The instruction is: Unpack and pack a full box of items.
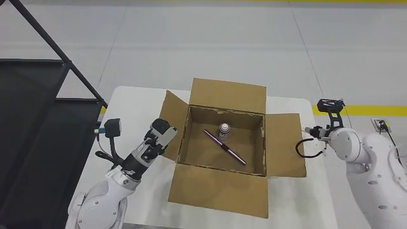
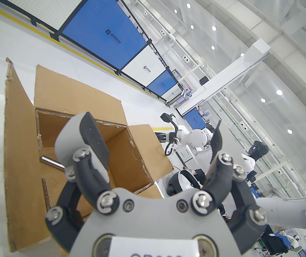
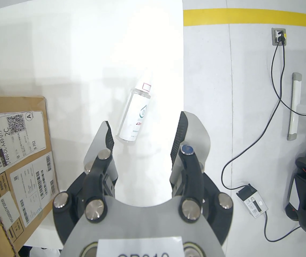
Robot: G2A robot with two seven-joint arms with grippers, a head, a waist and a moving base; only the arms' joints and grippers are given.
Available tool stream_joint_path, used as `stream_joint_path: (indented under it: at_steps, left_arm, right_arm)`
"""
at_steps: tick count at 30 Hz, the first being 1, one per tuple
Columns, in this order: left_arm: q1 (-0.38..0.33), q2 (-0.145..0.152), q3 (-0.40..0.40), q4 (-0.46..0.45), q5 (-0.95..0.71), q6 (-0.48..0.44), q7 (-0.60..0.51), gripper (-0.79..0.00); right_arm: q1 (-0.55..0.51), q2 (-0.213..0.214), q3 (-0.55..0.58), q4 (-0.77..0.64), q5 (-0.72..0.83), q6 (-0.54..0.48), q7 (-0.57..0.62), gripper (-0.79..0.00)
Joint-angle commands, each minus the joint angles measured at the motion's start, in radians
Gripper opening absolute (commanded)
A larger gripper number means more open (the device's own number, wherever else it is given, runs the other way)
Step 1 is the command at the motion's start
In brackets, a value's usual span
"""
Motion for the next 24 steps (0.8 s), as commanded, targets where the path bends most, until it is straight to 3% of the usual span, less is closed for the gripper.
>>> stream_joint_path:
  at_steps: [1,3,5,9,13,19,24]
  left_arm:
    - [0.005,0.001,0.005,-0.006,0.006,0.004,0.008,0.0]
    - [0.008,0.003,0.008,-0.009,0.009,0.004,0.013,0.0]
    - [0.01,0.005,0.009,-0.012,0.014,0.003,0.02,0.0]
    - [0.016,0.008,0.009,-0.023,0.023,0.0,0.04,0.0]
    - [0.022,0.013,0.0,-0.032,0.033,0.001,0.06,0.0]
    - [0.033,0.019,-0.037,-0.039,0.022,0.005,0.098,0.0]
    - [0.055,0.025,-0.083,-0.053,0.005,0.001,0.124,0.0]
  right_arm:
    - [-0.011,0.001,0.008,-0.026,-0.007,0.018,-0.005,-0.132]
    - [-0.026,0.001,0.019,-0.059,-0.013,0.046,-0.021,-0.123]
    - [-0.045,0.001,0.036,-0.102,-0.01,0.074,-0.046,-0.058]
    - [-0.107,0.001,0.07,-0.23,-0.008,0.117,-0.103,-0.043]
    - [-0.163,0.001,0.07,-0.376,-0.027,0.107,-0.118,0.0]
    - [-0.163,-0.002,-0.034,-0.502,-0.006,-0.061,-0.075,0.0]
    - [-0.068,-0.018,-0.191,-0.454,0.039,-0.195,-0.011,0.0]
